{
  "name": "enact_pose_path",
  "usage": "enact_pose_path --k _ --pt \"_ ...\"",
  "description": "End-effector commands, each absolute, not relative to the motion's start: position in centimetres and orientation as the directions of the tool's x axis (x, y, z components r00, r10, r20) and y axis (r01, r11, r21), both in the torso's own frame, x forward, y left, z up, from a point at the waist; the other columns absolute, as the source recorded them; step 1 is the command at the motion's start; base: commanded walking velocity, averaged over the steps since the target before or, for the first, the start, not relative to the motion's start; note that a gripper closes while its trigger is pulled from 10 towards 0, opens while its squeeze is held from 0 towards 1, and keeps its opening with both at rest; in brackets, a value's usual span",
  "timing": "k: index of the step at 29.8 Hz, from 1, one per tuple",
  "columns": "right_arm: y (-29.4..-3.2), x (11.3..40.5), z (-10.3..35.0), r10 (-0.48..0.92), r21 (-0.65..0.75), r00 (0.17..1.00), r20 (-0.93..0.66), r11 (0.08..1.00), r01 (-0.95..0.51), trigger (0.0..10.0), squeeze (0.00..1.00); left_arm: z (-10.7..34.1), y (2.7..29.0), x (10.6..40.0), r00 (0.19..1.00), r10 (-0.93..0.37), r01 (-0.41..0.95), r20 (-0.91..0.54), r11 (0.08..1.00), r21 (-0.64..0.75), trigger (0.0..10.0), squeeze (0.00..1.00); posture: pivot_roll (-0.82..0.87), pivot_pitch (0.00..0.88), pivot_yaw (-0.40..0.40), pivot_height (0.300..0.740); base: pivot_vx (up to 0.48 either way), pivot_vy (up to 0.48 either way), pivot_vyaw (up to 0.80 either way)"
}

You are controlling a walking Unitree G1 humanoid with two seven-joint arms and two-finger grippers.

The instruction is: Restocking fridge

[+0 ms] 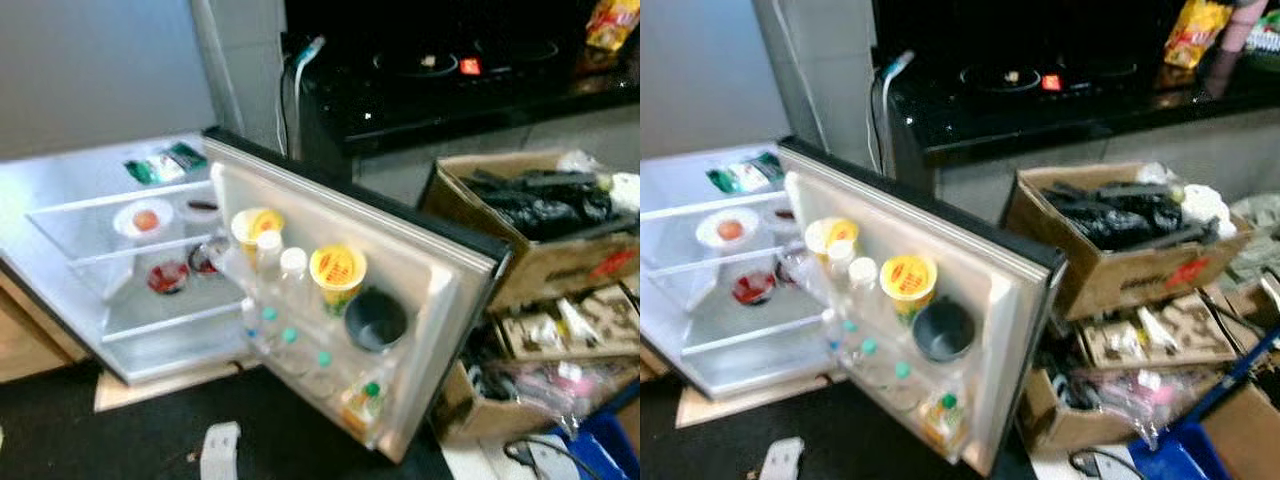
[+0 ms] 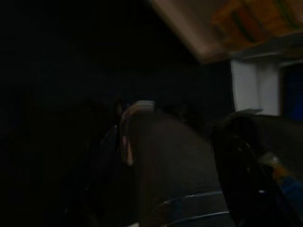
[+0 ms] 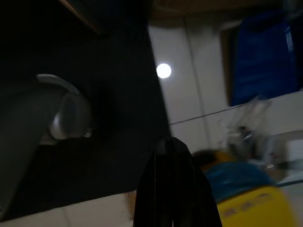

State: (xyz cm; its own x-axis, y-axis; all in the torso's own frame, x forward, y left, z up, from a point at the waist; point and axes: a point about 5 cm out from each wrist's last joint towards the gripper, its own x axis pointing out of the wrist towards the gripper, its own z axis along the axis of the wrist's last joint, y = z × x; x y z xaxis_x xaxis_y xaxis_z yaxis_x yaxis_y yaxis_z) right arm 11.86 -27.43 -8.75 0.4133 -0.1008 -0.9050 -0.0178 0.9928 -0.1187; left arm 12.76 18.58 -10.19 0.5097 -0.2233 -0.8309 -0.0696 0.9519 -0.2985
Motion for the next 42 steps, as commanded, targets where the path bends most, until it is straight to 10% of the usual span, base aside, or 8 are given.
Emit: enact_pose_path --k 1,22,42 --pt "-27.02 11.81 -8.90 -0.086 -0.107 0.411 -0.908 0.994 -0.028 10.0 0.00 -10.20 19.08 12.56 0.504 -0.212 -0.070 -0.838 0.956 -0.284 10.0 0.00 -0.04 0.000 -0.019 0.740 0.000 0.000 0.79" --pt "-26.79 11.81 -8.99 -0.081 -0.100 0.408 -0.909 0.995 -0.025 10.0 0.00 -10.18 18.55 12.74 0.505 -0.242 -0.074 -0.828 0.944 -0.321 10.0 0.00 -0.04 0.004 -0.007 0.740 0.000 0.000 0.79" --pt "-26.41 12.29 -9.05 -0.107 -0.121 0.402 -0.909 0.993 -0.009 10.0 0.00 -10.25 18.87 12.60 0.494 -0.214 -0.068 -0.842 0.957 -0.283 10.0 0.00 -0.03 0.008 0.000 0.740 0.000 -0.146 0.00"
